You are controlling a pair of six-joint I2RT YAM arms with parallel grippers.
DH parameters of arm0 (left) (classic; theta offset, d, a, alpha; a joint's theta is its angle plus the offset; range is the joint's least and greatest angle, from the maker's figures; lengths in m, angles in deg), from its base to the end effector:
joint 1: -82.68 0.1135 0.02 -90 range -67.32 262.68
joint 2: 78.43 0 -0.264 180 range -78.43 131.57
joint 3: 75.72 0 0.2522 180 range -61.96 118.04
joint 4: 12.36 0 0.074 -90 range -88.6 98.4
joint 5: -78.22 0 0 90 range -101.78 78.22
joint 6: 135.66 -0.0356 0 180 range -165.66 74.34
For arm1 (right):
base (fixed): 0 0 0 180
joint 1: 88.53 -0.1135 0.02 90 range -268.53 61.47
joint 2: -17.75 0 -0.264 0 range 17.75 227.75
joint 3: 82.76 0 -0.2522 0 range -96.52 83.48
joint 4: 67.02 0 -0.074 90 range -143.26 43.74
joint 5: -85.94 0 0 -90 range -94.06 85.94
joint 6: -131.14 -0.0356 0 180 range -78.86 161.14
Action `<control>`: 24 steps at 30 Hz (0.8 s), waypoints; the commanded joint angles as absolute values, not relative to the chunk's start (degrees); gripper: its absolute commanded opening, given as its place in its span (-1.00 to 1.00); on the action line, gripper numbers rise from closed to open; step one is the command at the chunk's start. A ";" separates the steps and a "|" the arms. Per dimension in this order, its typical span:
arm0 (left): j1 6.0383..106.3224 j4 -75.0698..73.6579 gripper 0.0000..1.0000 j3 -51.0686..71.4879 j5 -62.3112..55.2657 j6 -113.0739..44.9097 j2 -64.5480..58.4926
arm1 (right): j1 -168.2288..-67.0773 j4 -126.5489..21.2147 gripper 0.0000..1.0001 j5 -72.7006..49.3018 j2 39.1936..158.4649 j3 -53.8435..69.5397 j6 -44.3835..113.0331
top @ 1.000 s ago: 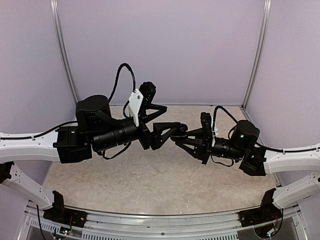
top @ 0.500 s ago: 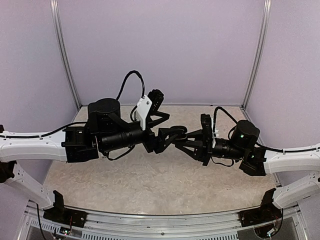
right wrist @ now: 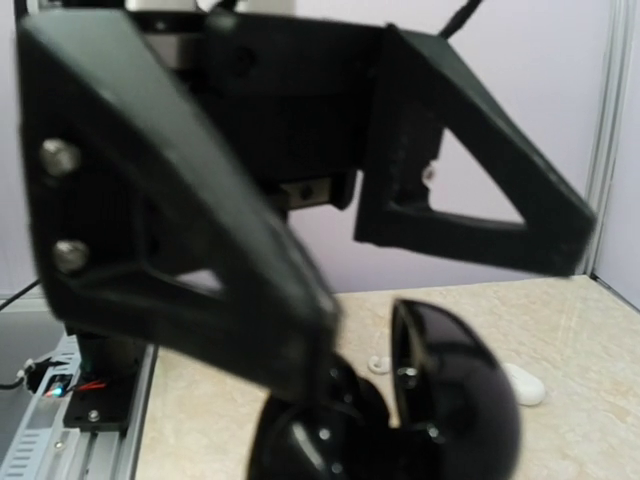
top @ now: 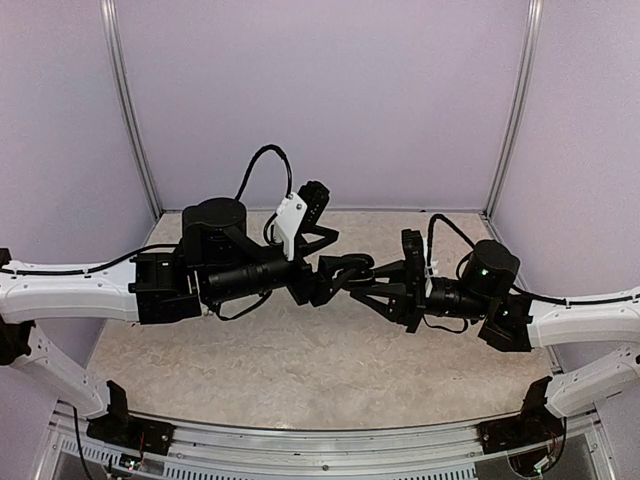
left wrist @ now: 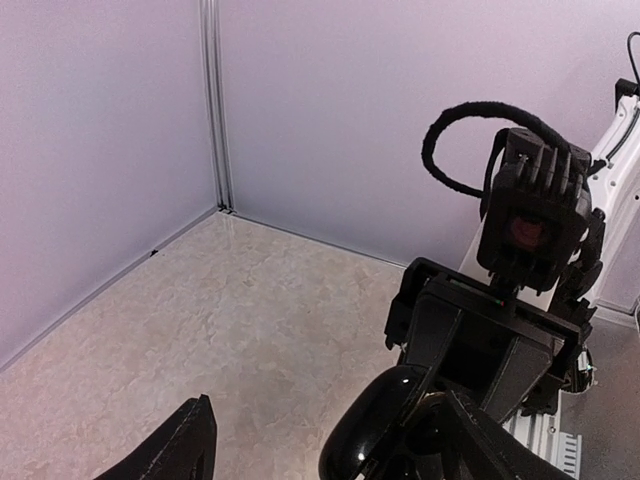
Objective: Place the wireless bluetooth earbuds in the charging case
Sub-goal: Adjust the right earbud in the right side groove of the charging case.
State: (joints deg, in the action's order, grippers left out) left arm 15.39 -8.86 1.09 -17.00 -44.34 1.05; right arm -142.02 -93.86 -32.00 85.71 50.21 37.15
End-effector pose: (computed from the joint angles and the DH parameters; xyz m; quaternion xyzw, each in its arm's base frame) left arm 0.1314 -0.3055 0.3496 0.3792 0.6401 -0.3481 0.5703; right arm 0.1421 0.2200 0.2790 -0.4349 0.5152 0.4883 0.5541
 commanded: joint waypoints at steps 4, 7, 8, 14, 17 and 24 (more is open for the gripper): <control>15.92 -8.01 0.52 2.11 -17.94 -43.94 1.47 | -142.35 -96.40 -1.00 -33.55 84.84 49.73 37.50; 15.92 -8.24 0.52 1.95 -17.71 -44.28 0.96 | -142.40 -96.48 -1.00 -33.51 84.94 49.78 37.46; 15.94 -8.38 0.53 1.75 -17.45 -44.46 0.74 | -142.40 -96.50 -1.00 -33.38 84.96 49.81 37.41; 16.08 -10.49 0.62 -0.32 -12.30 -45.48 -2.38 | -142.35 -96.76 -1.00 -33.65 85.06 50.41 36.90; 16.38 -11.32 0.79 -1.66 -8.04 -45.49 -3.70 | -142.33 -96.68 -1.00 -34.15 84.78 50.57 36.92; 16.44 -13.08 0.98 -5.13 -6.90 -45.12 -6.20 | -142.40 -96.68 -1.00 -37.10 83.73 51.05 37.53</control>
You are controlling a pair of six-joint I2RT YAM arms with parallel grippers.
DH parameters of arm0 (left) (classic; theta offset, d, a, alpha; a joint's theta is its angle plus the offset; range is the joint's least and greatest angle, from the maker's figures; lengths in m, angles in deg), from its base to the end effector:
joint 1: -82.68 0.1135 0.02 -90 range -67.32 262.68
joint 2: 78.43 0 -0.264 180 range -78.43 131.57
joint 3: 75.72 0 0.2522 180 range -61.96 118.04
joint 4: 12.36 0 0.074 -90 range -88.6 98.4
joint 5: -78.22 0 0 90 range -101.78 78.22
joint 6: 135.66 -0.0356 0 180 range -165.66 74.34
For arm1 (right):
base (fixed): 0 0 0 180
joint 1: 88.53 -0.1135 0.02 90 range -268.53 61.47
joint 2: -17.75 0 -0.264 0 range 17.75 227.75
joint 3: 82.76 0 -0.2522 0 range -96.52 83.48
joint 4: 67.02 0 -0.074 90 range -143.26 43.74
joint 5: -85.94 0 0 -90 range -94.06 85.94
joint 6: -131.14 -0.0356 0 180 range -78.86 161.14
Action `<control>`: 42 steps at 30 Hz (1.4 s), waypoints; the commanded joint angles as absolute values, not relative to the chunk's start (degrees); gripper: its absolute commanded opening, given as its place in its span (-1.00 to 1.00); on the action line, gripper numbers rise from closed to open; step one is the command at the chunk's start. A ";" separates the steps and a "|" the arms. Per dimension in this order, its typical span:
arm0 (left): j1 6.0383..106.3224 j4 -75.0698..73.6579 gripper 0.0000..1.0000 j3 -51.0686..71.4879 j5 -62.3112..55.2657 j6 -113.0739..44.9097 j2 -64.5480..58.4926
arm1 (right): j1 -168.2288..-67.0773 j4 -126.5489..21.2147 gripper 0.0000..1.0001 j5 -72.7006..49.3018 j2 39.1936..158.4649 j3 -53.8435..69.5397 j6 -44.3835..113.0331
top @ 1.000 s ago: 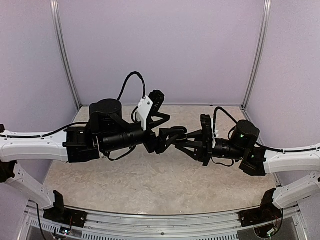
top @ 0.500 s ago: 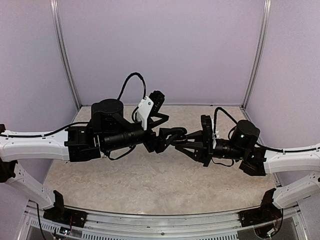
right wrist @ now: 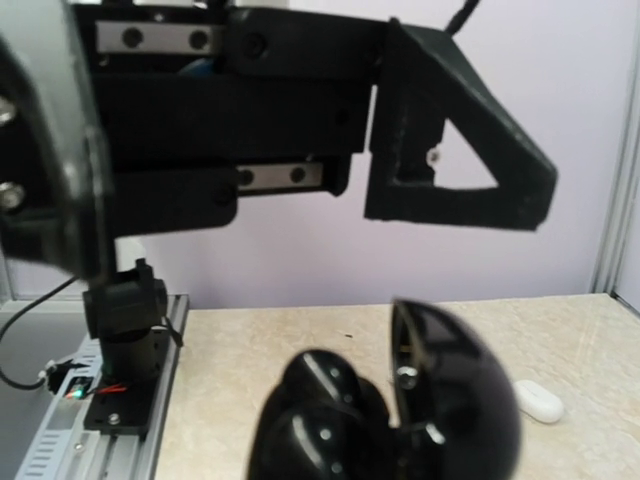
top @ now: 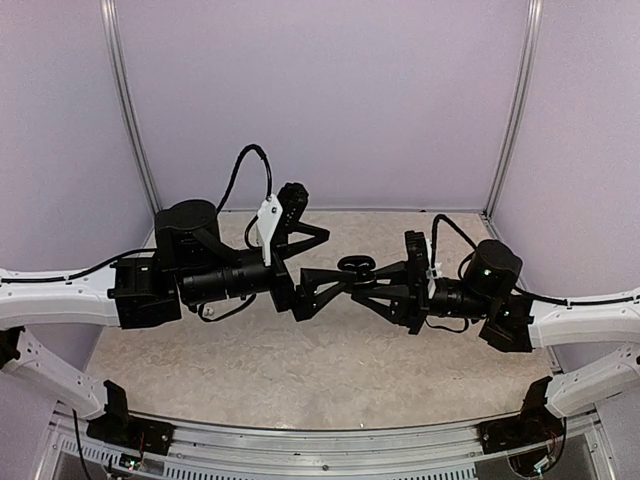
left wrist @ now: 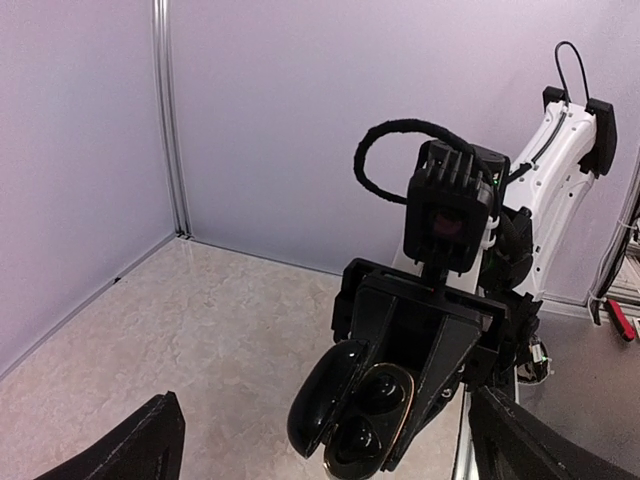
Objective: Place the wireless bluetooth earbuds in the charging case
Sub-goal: Adjust the right earbud in the right side groove of the charging case, then close the charging case with the earbuds inside.
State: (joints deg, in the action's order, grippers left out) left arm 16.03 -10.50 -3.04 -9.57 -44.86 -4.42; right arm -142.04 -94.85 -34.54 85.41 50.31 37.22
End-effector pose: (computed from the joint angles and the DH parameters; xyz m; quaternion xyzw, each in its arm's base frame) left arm 0.1211 -0.2841 0.3553 0.4059 0.6025 -0.3931 0.5636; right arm 0.1397 0.2193 0.2814 -0.4467 0.4972 0.5001 0.5506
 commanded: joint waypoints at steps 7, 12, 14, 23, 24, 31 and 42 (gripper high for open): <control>16.47 -12.61 0.98 -7.28 -1.86 -47.00 -6.86 | -142.40 -97.92 -1.00 -41.38 83.47 51.14 37.63; 16.45 -13.33 0.98 -7.51 2.38 -47.95 -5.72 | -142.40 -98.46 -1.00 -43.37 84.18 50.56 37.56; 16.41 -13.98 0.98 -7.63 3.01 -47.86 -5.25 | -142.36 -98.50 -1.00 -43.66 84.49 50.29 37.50; 15.64 -16.53 0.95 -8.52 5.79 -48.45 -5.04 | -142.39 -98.65 -1.00 -43.45 85.58 49.56 37.22; 15.55 -16.53 0.93 -8.41 6.01 -48.66 -5.11 | -142.34 -98.74 -1.00 -43.31 85.67 49.56 37.12; 15.22 -18.31 0.82 -9.21 8.34 -49.56 -6.35 | -142.40 -99.05 -1.00 -43.21 86.03 49.55 36.85; 15.02 -18.64 0.68 -9.64 10.28 -50.55 -7.06 | -142.38 -99.05 -1.00 -42.73 85.95 49.60 36.38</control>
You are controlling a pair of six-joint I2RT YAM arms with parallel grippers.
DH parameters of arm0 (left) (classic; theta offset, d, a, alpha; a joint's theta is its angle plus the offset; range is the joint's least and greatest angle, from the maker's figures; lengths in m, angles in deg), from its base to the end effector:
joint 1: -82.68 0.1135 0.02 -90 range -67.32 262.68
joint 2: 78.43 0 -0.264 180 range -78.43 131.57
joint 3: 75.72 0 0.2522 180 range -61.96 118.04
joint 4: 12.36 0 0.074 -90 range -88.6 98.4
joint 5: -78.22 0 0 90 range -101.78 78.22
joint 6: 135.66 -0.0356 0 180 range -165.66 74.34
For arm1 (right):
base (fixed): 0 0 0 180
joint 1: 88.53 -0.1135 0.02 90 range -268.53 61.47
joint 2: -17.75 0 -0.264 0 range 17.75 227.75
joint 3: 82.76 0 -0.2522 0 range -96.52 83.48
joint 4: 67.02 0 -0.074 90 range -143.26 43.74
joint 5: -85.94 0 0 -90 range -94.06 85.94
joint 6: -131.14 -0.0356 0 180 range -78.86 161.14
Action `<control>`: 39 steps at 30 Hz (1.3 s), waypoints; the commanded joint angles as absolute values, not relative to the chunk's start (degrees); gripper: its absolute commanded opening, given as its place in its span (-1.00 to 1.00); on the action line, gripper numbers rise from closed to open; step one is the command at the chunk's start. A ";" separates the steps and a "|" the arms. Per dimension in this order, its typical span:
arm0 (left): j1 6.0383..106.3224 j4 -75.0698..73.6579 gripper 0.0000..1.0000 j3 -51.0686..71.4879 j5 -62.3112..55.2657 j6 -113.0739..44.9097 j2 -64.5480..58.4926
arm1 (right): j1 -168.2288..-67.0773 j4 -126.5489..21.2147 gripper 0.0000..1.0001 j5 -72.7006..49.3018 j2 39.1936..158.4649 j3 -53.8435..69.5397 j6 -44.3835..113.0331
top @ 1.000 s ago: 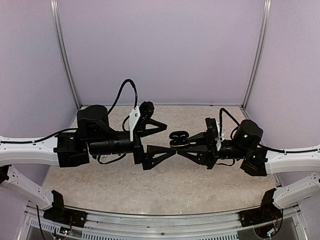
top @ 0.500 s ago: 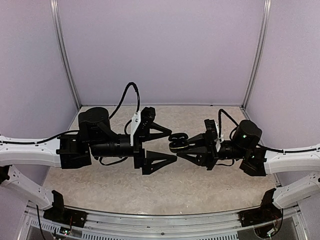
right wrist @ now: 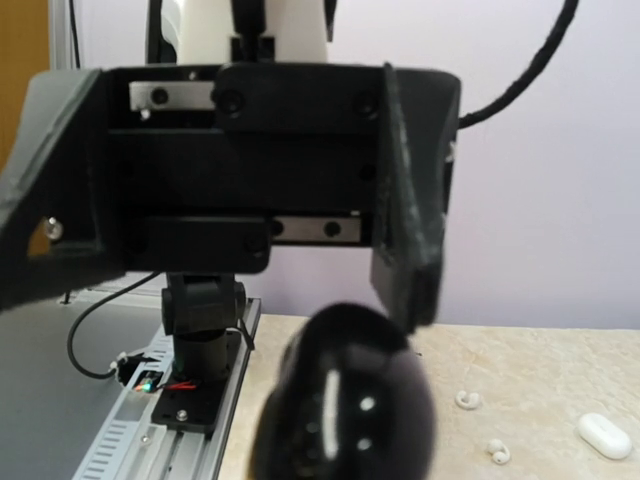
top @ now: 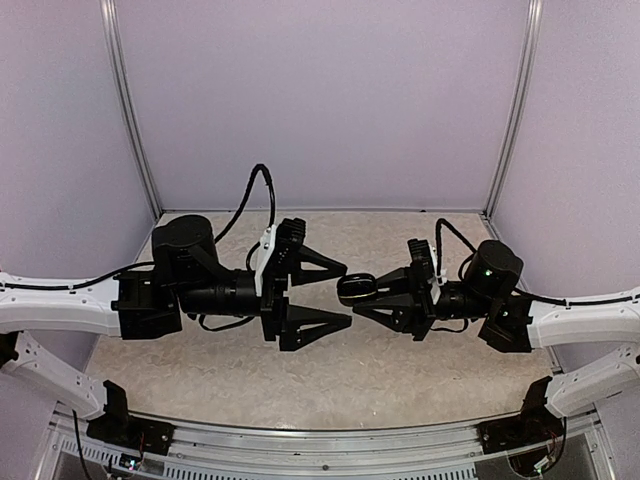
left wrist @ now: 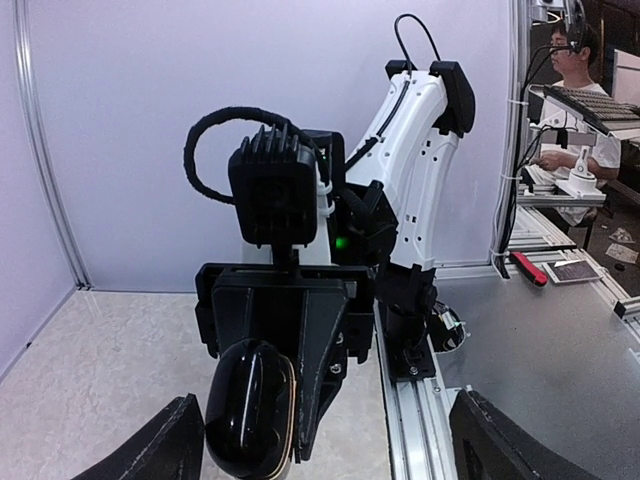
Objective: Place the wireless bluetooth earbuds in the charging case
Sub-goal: Close the charging case with the earbuds inside, then place the charging case with the earbuds at the center of the board.
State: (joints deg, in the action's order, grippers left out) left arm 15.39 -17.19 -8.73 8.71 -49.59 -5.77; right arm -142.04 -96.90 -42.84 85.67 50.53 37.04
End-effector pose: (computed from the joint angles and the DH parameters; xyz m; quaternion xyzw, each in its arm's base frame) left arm 0.1042 -0.2812 0.3390 0.5096 0.4972 -0.4706 0.5213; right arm 0.1346 0.2194 0.2822 -0.4857 0.4532 0.5343 0.5227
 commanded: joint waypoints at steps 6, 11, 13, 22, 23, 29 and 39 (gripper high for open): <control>14.98 -18.47 0.67 -9.81 10.54 -50.76 -7.24 | -142.40 -99.05 -1.00 -42.64 85.86 49.56 36.38; 14.91 -18.30 0.67 -9.86 10.38 -51.10 -7.50 | -142.40 -99.05 -1.00 -42.59 85.79 49.56 36.13; 14.89 -18.28 0.67 -9.98 10.20 -51.25 -7.51 | -142.36 -99.05 -1.00 -42.51 85.73 49.55 36.21; 14.96 -19.41 0.81 -11.34 7.16 -51.41 -8.11 | -142.36 -97.85 -1.00 -40.37 85.83 49.64 36.05; 15.04 -20.00 0.84 -11.87 6.10 -51.22 -8.26 | -142.32 -97.63 -1.00 -39.64 85.74 49.64 35.94; 16.34 -25.48 0.98 -15.86 1.11 -48.74 -10.56 | -140.35 -94.04 -1.00 -37.74 86.20 48.34 33.03; 21.56 -35.58 0.98 -21.78 -11.31 -36.70 -11.50 | -130.44 -85.36 -1.00 -39.30 93.58 43.04 25.81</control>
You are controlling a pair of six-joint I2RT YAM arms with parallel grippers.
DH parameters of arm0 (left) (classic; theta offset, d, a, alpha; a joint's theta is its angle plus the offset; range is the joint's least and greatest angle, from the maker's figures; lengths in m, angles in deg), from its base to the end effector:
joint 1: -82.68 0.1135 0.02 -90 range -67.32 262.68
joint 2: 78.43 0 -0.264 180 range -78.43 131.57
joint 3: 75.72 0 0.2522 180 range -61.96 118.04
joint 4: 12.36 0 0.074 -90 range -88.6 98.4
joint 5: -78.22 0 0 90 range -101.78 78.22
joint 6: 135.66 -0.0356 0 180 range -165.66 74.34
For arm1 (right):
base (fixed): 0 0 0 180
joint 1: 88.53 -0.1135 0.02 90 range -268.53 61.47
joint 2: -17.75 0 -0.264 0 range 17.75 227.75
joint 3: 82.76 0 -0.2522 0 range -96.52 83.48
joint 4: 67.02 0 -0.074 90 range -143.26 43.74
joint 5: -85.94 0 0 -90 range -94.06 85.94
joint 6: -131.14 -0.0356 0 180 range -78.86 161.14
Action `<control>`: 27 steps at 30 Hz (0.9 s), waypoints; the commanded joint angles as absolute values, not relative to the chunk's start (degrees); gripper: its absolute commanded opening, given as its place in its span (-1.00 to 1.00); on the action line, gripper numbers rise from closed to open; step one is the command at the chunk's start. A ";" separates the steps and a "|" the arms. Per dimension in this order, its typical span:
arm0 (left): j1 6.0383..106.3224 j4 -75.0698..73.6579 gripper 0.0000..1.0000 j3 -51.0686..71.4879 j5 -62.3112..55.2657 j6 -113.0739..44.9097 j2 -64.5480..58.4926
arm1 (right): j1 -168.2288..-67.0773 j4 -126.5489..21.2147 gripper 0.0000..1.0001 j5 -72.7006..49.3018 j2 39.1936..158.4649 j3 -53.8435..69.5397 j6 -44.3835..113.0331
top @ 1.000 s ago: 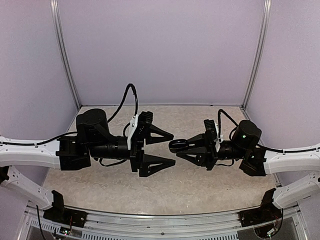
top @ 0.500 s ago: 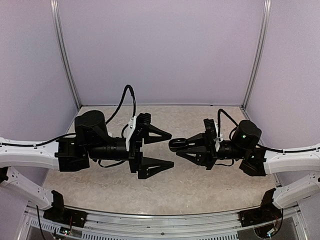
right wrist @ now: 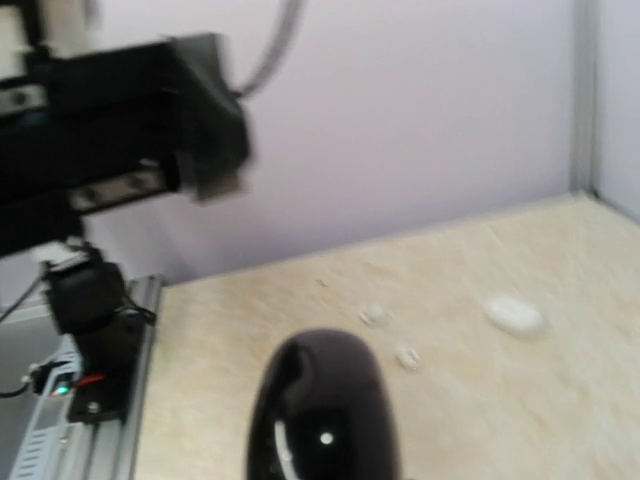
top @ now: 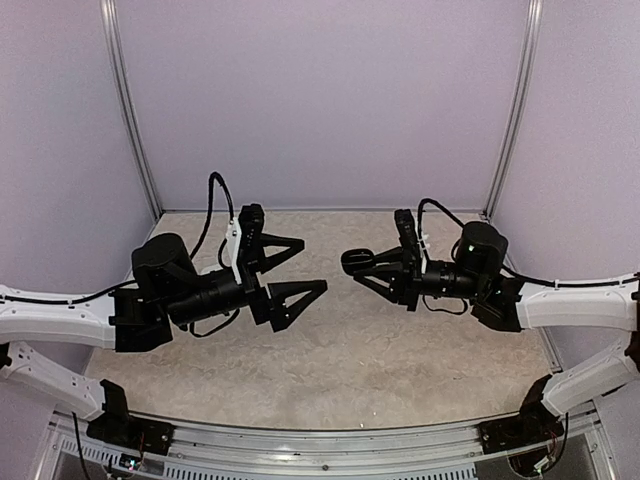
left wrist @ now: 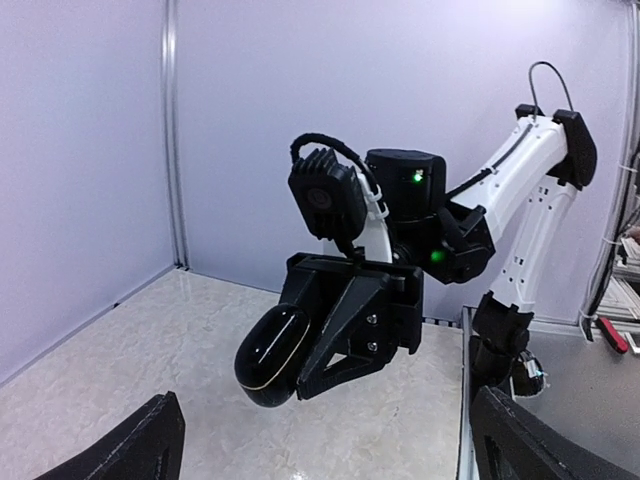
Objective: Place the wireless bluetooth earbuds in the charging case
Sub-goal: Place the charging case with the earbuds at the center of the board.
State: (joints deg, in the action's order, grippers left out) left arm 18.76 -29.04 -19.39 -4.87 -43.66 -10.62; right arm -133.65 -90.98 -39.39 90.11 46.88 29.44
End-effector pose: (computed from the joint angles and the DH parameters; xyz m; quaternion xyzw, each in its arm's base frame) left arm 0.1176 -0.2501 0.3177 0.3844 0.5543 -0.4351 0.5964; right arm 0.1807 0.2107 0.2741 -0.3994 0.5714 0.5115 0.5023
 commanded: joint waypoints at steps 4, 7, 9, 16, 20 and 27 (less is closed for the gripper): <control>26.61 -33.76 0.98 -22.16 -17.50 -30.97 -11.57 | -125.83 -81.95 -1.00 -41.24 98.66 39.61 24.51; 29.37 -30.15 0.98 -22.14 -21.01 -27.70 -11.34 | -122.90 -78.16 -1.00 -42.81 103.14 35.71 24.85; 30.37 -28.34 0.98 -22.18 -22.26 -26.18 -11.14 | -121.53 -73.27 -0.95 -42.50 107.33 31.54 26.13; 32.46 -22.57 0.98 -22.73 -29.47 -22.14 -10.41 | -118.61 -65.00 -0.89 -44.63 123.44 19.47 27.04; 32.99 -21.30 0.98 -24.01 -31.59 -21.66 -11.17 | -117.83 -60.56 -0.89 -44.50 130.53 13.11 28.38; 35.08 -20.88 0.98 -26.44 -30.17 -20.22 -12.84 | -116.32 -57.15 -0.86 -44.89 139.33 6.30 28.15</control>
